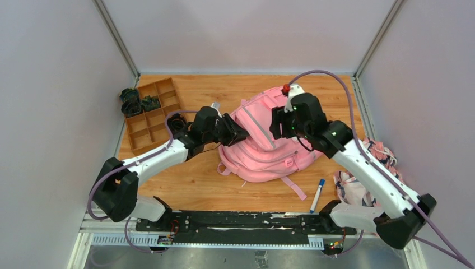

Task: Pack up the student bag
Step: Place the stationery in the student bag, then pick up the stationery from the center of the board.

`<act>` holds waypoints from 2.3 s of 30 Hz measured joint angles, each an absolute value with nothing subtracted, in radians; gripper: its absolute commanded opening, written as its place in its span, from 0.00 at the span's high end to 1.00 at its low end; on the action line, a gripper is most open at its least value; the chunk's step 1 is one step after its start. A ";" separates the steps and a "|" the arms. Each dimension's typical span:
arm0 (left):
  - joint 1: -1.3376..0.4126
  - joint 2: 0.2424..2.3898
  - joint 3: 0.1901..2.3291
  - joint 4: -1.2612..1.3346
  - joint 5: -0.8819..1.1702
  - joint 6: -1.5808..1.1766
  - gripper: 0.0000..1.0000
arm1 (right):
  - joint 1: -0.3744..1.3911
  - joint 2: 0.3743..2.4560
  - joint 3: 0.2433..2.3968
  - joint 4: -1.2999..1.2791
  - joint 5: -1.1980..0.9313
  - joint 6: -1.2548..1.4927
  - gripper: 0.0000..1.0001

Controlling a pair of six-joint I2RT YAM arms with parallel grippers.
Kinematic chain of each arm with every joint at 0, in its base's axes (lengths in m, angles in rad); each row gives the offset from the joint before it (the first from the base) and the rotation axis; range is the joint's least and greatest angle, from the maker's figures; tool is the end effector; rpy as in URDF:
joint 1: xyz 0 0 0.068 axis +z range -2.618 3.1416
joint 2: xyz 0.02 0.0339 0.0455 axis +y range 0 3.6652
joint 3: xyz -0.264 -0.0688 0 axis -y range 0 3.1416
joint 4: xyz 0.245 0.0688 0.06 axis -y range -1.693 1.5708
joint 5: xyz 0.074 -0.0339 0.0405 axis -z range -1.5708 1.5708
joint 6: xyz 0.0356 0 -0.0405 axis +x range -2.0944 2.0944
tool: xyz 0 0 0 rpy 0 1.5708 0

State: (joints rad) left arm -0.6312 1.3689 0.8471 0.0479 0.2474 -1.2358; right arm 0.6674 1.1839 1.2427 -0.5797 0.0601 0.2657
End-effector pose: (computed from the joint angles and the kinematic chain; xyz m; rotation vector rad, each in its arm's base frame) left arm 0.2418 -0.1876 0.2525 -0.5265 2.2849 -1.3211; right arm 0.2027 0.1570 0.3778 -0.3886 2.0945 0.4977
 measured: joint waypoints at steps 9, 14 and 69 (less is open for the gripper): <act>-0.631 1.385 0.870 -0.010 0.259 -1.146 0.60 | 0.444 0.945 1.069 -0.864 0.268 0.497 0.41; -0.631 1.287 0.867 -0.096 0.229 -1.080 0.60 | 0.333 0.862 0.813 -0.974 0.242 0.664 0.41; -0.441 0.991 0.706 -0.047 0.691 -0.876 0.32 | 0.753 1.102 0.927 -0.262 -0.447 0.507 1.00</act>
State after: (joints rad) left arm -0.4408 0.9909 0.7059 -0.0467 0.6910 -0.8757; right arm 0.7528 1.1019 0.9268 -0.2623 -0.4473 0.5068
